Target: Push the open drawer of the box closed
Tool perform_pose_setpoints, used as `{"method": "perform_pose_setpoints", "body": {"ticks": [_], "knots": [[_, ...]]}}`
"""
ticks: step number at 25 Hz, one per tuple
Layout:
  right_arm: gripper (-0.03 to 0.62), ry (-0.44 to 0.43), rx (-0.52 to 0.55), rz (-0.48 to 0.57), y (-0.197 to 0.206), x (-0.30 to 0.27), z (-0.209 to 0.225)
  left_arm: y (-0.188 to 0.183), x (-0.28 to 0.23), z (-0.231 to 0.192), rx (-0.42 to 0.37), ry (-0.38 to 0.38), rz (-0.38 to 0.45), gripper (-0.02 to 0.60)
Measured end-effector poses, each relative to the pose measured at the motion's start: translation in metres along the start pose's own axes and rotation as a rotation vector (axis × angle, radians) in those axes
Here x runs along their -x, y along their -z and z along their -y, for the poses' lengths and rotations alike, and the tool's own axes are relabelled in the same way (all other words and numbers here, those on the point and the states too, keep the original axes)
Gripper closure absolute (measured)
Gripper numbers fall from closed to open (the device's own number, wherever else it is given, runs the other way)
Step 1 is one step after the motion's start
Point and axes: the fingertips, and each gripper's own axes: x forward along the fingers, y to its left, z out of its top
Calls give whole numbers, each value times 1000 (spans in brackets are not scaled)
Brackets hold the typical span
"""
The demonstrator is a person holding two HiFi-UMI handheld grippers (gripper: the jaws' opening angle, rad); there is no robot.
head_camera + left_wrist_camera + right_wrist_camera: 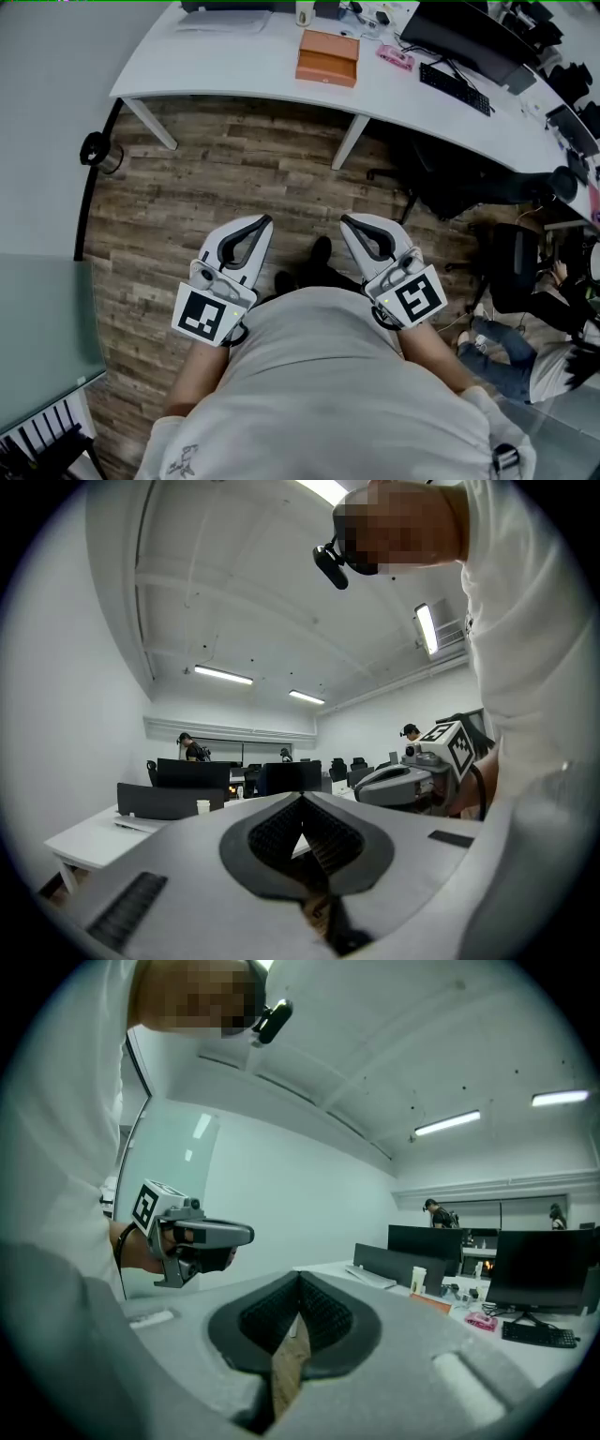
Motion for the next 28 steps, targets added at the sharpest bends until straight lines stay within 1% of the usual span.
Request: {"method": "perform_pose_setpoints", "body": {"ticks": [5,11,22,26,28], "knots": [[592,16,-23,-3,9,1,30,2,-27,-2,5,12,-4,582],[591,13,-32,2,17,-3,73,9,-71,-8,13,19,-32,581],[592,34,-71,34,29,-18,200,10,-196,-32,-18,46,-38,581],[591,20,-67,43,30,-19,236,7,-232,-32,-7,42,-29,581],[591,14,-65,47,32,-19,248,10,-246,-30,-9,49,-38,581]]}}
